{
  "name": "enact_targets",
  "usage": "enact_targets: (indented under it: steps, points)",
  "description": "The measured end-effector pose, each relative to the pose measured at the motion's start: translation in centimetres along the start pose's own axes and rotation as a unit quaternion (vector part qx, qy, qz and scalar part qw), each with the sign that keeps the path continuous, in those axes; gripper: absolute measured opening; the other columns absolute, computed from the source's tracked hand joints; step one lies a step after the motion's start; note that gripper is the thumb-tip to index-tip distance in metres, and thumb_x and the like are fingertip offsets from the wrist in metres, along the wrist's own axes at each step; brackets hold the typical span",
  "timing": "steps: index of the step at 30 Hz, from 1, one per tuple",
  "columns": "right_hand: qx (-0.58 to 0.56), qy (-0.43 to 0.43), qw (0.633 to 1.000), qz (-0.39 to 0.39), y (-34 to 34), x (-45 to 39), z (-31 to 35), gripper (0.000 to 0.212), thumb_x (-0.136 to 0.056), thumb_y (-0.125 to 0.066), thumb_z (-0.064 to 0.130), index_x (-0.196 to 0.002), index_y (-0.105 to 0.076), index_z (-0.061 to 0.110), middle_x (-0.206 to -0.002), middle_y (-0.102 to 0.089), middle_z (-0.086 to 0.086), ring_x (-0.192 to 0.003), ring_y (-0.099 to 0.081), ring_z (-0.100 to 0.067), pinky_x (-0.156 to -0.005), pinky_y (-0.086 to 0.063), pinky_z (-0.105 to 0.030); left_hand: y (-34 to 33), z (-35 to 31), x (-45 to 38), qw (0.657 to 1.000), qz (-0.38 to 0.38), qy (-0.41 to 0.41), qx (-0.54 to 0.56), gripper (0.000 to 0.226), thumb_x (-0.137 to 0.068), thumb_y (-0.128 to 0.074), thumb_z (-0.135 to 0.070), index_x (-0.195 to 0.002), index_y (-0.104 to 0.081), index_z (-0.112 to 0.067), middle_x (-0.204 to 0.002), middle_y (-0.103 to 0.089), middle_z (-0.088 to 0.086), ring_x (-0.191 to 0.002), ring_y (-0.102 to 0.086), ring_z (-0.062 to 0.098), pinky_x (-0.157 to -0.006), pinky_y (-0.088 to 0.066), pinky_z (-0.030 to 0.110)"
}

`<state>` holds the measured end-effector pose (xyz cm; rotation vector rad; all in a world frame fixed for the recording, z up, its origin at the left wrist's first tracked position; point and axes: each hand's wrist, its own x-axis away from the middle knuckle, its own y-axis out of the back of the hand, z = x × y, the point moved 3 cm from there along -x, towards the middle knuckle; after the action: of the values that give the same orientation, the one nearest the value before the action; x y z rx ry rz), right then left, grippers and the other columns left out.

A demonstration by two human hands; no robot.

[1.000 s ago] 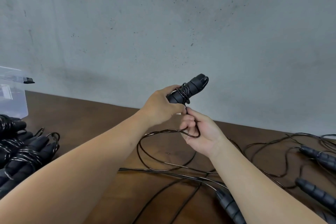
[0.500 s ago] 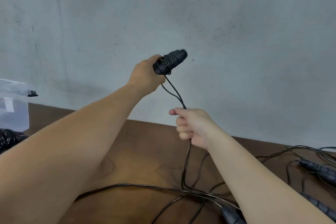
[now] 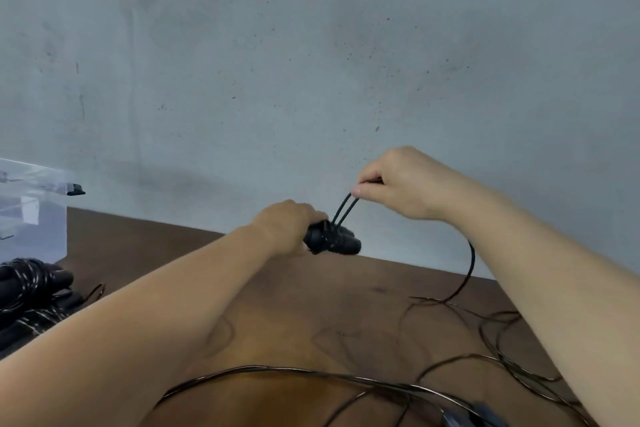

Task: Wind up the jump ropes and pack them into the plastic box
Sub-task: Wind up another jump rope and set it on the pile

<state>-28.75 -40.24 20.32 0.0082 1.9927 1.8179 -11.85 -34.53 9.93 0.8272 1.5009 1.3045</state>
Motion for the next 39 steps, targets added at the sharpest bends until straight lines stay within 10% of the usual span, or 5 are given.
enact_targets:
  steps: [7, 13, 18, 29, 39]
  points:
    - [-0.236, -0.094, 0.967, 0.015, -2.9, -2.7, -4.4, 0.02, -0.09, -0.069, 0.036, -0.106, -0.075, 0.025, -0.101, -0.07, 0.015, -0.096, -0.061, -0.003, -0.081, -0.045, -0.019, 1.7, -4.2, 4.6, 0.948, 0.098, -0.095, 0.288, 0.059, -0.079, -0.067, -0.011, -0.131, -0.054, -0.035, -0.095, -0.065, -0.01, -0.073, -0.059, 0.006, -0.071, -0.048, 0.019]
    - [-0.556, -0.159, 0.816, -0.017, -9.4, -1.4, -5.8, 0.012, -0.092, -0.062, 0.006, -0.097, -0.072, 0.01, -0.078, -0.072, 0.002, -0.073, -0.066, -0.014, -0.063, -0.051, -0.023, 2.5, -1.4, 6.0, 0.889, 0.035, -0.061, 0.453, 0.04, -0.076, -0.08, -0.022, -0.113, -0.068, -0.028, -0.102, -0.071, 0.0, -0.088, -0.064, 0.015, -0.082, -0.047, 0.024]
    - [-0.554, -0.209, 0.805, -0.015, -13.3, -0.5, -2.4, 0.031, -0.1, -0.05, 0.025, -0.072, -0.062, 0.017, -0.059, -0.037, 0.004, -0.049, -0.023, -0.009, -0.047, -0.018, -0.024, 1.5, -0.3, 4.9, 0.82, -0.044, 0.024, 0.57, 0.04, -0.077, -0.078, -0.017, -0.115, -0.064, -0.017, -0.082, -0.065, -0.003, -0.068, -0.056, 0.012, -0.064, -0.045, 0.025]
    - [-0.096, -0.114, 0.981, 0.123, -11.2, 2.2, 2.1, 0.03, -0.1, -0.048, 0.032, -0.08, -0.064, 0.016, -0.075, -0.058, 0.0, -0.065, -0.052, -0.017, -0.059, -0.04, -0.029, -1.5, 2.3, 3.9, 0.991, -0.056, 0.04, 0.114, 0.07, -0.088, -0.056, -0.019, -0.147, -0.028, -0.044, -0.133, -0.05, -0.004, -0.117, -0.052, 0.023, -0.092, -0.047, 0.037]
    - [-0.268, -0.079, 0.953, 0.117, -8.9, 1.2, 0.3, 0.016, -0.068, -0.087, 0.033, -0.077, -0.078, 0.023, -0.073, -0.07, 0.006, -0.068, -0.057, -0.001, -0.069, -0.042, -0.019, -2.4, 0.5, 6.3, 0.939, 0.169, -0.114, 0.277, 0.065, -0.079, -0.073, -0.006, -0.129, -0.053, -0.043, -0.105, -0.067, -0.009, -0.09, -0.06, 0.012, -0.087, -0.044, 0.026]
